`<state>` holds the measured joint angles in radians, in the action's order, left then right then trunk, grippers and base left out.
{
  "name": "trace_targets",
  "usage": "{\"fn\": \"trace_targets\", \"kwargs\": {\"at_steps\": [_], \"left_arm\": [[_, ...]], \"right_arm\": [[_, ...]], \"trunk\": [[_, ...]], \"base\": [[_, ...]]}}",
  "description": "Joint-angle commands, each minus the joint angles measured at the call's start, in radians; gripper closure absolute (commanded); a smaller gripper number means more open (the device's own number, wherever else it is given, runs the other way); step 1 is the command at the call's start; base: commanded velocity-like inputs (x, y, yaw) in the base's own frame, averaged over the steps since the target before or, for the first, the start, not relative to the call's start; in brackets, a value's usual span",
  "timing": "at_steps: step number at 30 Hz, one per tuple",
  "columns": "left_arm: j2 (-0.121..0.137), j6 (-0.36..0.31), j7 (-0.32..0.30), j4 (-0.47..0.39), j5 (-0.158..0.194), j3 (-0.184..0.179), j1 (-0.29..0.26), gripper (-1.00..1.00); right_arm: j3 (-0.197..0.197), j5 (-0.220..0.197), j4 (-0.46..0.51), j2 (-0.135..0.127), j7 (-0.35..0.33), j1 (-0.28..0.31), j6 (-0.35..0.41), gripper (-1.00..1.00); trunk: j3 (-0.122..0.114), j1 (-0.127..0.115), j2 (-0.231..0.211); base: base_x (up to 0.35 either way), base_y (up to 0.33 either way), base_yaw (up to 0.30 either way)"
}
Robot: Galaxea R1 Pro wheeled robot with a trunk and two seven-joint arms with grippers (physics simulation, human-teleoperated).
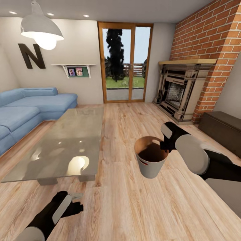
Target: Put the three can of soda from the living room inside the tash can in the kitchen.
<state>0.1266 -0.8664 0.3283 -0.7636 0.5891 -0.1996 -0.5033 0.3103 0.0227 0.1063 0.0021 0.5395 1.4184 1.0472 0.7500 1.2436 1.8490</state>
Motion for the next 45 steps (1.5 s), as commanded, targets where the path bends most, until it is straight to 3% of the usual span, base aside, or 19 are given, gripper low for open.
{"fn": "trace_targets", "kwargs": {"at_steps": [1,7,11,25,45], "left_arm": [[-0.005,0.001,-0.005,0.003,-0.002,-0.001,-0.002,-1.0],[-0.028,0.007,-0.018,0.01,-0.004,-0.005,-0.007,-1.0],[-0.04,0.03,-0.02,0.012,-0.005,-0.032,-0.007,-1.0],[-0.042,0.101,-0.01,0.049,-0.004,-0.042,-0.008,-1.0],[-0.042,0.113,-0.011,0.052,-0.005,-0.041,-0.007,-1.0]], "right_arm": [[0.008,-0.013,0.001,-0.001,-0.001,0.0,0.0,1.0],[0.005,-0.016,0.001,-0.007,-0.002,0.002,0.0,1.0],[0.003,-0.016,0.0,-0.007,-0.003,0.002,0.0,1.0],[0.003,-0.016,-0.003,-0.008,-0.003,0.002,0.0,1.0],[0.003,-0.015,-0.002,-0.008,-0.002,0.002,0.0,1.0]], "trunk": [[0.0,0.0,0.0],[0.0,0.0,0.0],[0.0,0.0,0.0],[0.0,0.0,0.0],[0.003,0.004,0.007]], "base": [[0.0,0.0,0.0],[0.0,0.0,0.0],[0.0,0.0,0.0],[0.0,0.0,0.0],[0.0,0.0,0.0]]}}
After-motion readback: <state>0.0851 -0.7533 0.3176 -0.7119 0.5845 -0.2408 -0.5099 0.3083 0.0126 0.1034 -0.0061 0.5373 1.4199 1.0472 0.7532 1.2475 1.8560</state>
